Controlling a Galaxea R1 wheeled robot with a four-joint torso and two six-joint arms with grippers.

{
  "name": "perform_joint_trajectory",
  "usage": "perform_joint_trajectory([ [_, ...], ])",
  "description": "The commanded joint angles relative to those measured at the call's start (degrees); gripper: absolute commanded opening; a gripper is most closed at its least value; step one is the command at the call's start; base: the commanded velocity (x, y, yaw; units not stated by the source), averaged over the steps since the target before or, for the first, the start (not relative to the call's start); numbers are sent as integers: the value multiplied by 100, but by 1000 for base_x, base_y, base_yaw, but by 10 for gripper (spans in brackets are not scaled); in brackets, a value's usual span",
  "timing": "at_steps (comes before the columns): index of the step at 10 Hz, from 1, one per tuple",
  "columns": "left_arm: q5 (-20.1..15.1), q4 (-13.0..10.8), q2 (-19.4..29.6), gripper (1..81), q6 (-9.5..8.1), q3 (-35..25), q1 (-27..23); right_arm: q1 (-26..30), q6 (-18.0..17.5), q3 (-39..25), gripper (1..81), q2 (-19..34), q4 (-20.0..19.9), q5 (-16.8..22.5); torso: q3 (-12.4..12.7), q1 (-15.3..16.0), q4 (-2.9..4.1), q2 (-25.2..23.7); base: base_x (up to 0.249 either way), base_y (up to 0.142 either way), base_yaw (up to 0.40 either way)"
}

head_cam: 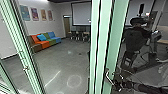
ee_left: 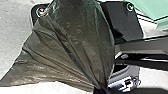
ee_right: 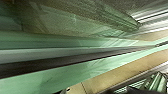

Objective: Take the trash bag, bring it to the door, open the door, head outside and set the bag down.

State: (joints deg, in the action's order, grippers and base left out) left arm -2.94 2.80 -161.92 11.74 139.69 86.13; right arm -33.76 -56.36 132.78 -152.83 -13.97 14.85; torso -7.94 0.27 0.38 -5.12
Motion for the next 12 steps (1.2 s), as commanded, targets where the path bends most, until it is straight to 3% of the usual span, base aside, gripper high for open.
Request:
perform_joint_trajectory([
  [1,-374,45,80,10,4,-47,-241,646,-191,379,811,295,149,220,0,0,0,0,87,0,0],
  [3,-374,45,80,10,4,-47,-241,637,-191,406,811,356,167,238,0,2,2,2,87,0,0],
  [6,-374,36,71,10,4,-47,-241,549,-200,397,811,576,588,238,-5,11,2,11,24,0,0],
  [12,-374,36,62,10,4,-47,-241,734,-183,11,811,1304,764,247,-9,22,13,19,0,0,0],
])
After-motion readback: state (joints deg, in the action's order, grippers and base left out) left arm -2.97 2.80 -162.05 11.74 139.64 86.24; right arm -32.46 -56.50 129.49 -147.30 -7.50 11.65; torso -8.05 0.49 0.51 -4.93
